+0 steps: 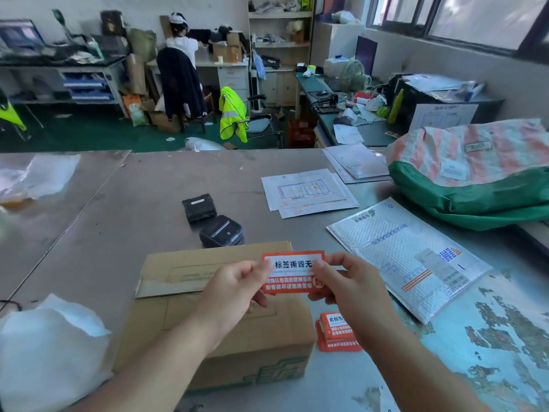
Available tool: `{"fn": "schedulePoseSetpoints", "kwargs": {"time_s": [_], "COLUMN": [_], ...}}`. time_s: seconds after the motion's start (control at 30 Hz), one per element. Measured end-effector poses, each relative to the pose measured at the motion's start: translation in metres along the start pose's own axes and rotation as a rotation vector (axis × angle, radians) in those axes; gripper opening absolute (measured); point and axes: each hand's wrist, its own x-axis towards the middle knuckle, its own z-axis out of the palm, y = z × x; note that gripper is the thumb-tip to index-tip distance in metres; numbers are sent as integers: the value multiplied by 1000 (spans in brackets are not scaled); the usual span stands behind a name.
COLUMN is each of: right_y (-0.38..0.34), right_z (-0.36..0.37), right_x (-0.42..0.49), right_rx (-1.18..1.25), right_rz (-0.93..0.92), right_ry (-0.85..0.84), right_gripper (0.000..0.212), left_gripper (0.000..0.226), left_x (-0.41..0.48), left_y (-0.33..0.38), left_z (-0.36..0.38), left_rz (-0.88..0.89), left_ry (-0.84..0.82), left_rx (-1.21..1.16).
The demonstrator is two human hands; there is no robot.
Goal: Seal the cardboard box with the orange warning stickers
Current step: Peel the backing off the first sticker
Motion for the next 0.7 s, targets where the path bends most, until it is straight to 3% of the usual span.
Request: {"fn": "schedulePoseSetpoints", "kwargs": {"time_s": [0.13,0.33,0.7], "right_y": [-16,-25,-23], "right_z": [30,78,133], "right_x": [-5,-12,-10], "right_rx": [-42,-192,-329], "right_rz": [-68,-220,-165], "right_ry": [-32,-29,26], "right_gripper": [13,11,26], "left_gripper": [20,15,27], "left_x": [-9,-18,-30], "left_y": [-2,-16,-44], "left_z": [-27,-71,-129], "left_rz": [8,33,31], "left_ry": [119,265,104], "left_rx": [-1,59,-275]}}
